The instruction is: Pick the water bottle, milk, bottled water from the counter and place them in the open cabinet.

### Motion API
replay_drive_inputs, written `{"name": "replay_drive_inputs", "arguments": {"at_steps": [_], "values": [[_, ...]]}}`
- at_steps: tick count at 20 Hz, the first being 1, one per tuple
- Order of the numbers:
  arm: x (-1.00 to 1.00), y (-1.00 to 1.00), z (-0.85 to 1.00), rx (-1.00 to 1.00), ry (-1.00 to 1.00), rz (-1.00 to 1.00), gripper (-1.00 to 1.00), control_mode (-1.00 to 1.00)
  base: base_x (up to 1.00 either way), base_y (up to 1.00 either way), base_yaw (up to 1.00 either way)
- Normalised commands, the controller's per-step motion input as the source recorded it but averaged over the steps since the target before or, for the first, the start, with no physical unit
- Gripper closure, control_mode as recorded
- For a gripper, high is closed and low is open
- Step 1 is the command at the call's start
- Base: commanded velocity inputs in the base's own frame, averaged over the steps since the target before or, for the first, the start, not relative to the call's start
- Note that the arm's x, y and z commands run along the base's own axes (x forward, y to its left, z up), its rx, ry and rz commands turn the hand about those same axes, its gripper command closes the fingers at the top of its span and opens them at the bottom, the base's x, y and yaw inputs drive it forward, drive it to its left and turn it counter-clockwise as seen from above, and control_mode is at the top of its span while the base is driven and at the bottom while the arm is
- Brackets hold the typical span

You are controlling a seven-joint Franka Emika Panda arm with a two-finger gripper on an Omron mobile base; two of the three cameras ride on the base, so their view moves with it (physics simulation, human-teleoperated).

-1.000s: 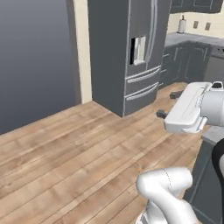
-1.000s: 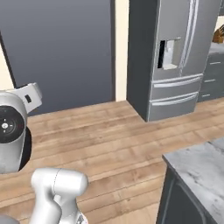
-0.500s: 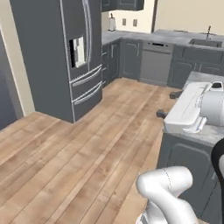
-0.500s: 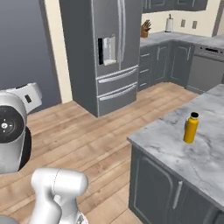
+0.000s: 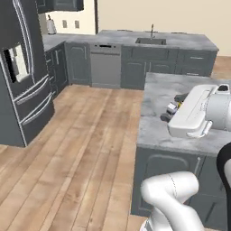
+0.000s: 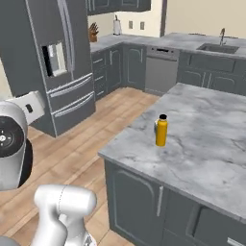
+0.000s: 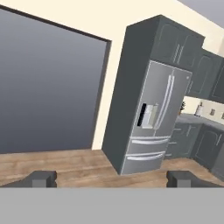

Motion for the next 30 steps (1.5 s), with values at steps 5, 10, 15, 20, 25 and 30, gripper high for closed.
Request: {"name": "replay_drive_inputs", "arguments": {"at_steps": [5,10,15,20,25,30], "values": [[0.00,0.00,0.00,0.00,0.00,0.00,-1.00,1.00,0.71,0.00,-0.43],[0.00,0.00,0.00,0.00,0.00,0.00,-1.00,1.00,0.66,0.07,-0.40],[0.00,0.00,0.00,0.00,0.00,0.00,-1.00,1.00,0.61,0.30,-0.41],[0.00,0.00,0.00,0.00,0.00,0.00,-1.00,1.00,0.55,0.37,-0.39],[0.00,0.00,0.00,0.00,0.00,0.00,-1.00,1.00,0.33,0.39,-0.28],[0.00,0.00,0.00,0.00,0.00,0.00,-1.00,1.00,0.10,-0.05,0.00]]}}
